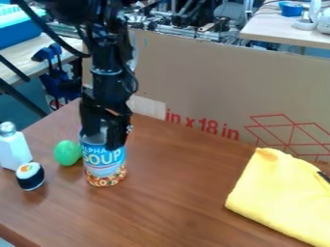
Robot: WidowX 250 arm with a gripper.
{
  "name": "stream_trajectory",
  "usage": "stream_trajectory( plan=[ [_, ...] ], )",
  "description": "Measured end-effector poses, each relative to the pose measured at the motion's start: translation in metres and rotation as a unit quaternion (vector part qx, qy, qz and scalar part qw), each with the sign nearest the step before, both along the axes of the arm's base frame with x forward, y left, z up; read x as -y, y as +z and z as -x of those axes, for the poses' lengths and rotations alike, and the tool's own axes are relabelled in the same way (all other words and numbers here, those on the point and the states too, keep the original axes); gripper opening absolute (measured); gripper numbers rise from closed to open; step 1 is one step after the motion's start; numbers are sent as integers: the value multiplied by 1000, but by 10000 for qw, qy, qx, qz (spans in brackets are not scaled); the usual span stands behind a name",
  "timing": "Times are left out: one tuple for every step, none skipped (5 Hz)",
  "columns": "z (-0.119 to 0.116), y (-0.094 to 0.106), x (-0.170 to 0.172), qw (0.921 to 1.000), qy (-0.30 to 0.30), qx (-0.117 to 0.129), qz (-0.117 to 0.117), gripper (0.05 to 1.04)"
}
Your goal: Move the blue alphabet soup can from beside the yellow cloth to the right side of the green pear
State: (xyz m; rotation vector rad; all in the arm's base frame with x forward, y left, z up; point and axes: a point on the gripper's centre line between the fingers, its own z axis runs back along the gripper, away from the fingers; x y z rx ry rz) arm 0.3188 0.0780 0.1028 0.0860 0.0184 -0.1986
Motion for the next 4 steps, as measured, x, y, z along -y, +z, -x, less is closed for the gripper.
stream_trajectory(
  plan=[
    [8,39,16,9974,-205,689,113,1001],
    [20,48,31,9958,-361,820,174,1001],
    [33,43,58,9956,-689,619,115,1001],
    [42,34,97,9931,-1090,426,108,1001]
  ],
)
